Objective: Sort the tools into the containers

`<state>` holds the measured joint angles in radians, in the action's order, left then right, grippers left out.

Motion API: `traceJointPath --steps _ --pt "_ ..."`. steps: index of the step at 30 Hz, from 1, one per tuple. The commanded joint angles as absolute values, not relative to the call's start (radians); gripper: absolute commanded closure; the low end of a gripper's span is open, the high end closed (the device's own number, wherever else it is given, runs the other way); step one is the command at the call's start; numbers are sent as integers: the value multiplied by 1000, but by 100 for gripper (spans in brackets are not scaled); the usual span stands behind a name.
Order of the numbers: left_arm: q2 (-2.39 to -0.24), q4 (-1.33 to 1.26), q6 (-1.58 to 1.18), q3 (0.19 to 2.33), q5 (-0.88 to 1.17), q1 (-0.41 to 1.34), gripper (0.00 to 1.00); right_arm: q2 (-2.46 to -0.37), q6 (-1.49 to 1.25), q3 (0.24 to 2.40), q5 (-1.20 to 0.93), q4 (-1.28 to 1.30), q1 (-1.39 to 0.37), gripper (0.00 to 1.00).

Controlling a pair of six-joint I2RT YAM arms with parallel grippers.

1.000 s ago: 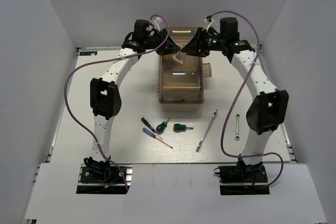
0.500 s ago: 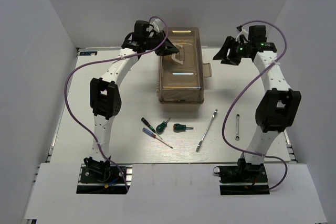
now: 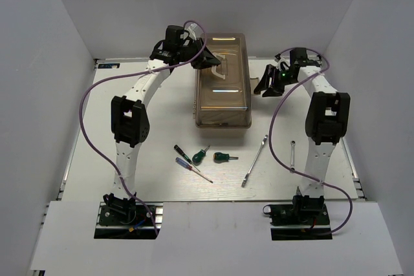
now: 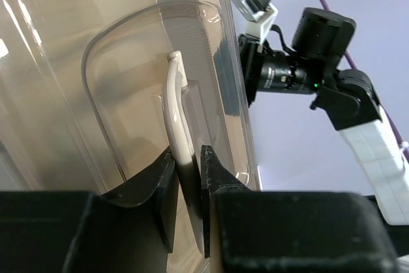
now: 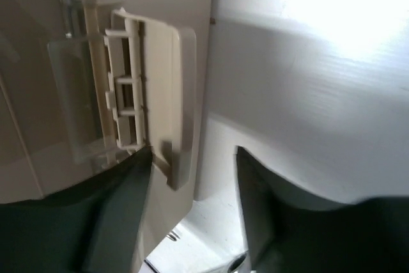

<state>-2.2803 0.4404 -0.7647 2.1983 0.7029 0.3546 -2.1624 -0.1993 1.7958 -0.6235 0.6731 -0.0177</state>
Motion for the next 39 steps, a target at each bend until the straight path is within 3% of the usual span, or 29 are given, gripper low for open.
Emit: traceJointPath --steps 1,3,4,6,7,10,19,28,35,37,38,39 --pt "-2290 474 -687 2181 713 368 100 -2203 -215 1847 -711 620 -20 44" --pt "-2280 465 -687 2181 713 368 100 -2215 -225 1838 -756 597 -21 56" --pt "-2279 465 -687 2190 713 368 100 -2211 -235 1838 -778 582 -20 69" --pt "-2255 465 -687 2191 713 368 100 -2224 -250 1829 -801 556 -17 85" --pt "-2255 465 -687 2180 713 359 100 -2226 -255 1832 -814 552 -17 100" --pt "-2188 445 -696 2136 703 336 100 -2207 -217 1858 -808 548 -11 100" --pt "-1991 615 -617 2106 514 221 100 -2126 -110 1885 -468 514 35 100" --pt "-1824 698 -574 1861 419 95 100 -2117 -87 1858 -393 505 83 100" --pt "-1815 732 -554 1799 368 60 100 -2112 -94 1844 -393 502 103 100" --pt "-1825 741 -554 1799 368 51 94 -2109 -101 1841 -423 499 103 100" --pt "-1835 741 -554 1812 368 51 81 -2109 -103 1841 -436 499 104 100" --pt "-1835 753 -554 1827 358 40 76 -2111 -101 1839 -463 506 104 100"
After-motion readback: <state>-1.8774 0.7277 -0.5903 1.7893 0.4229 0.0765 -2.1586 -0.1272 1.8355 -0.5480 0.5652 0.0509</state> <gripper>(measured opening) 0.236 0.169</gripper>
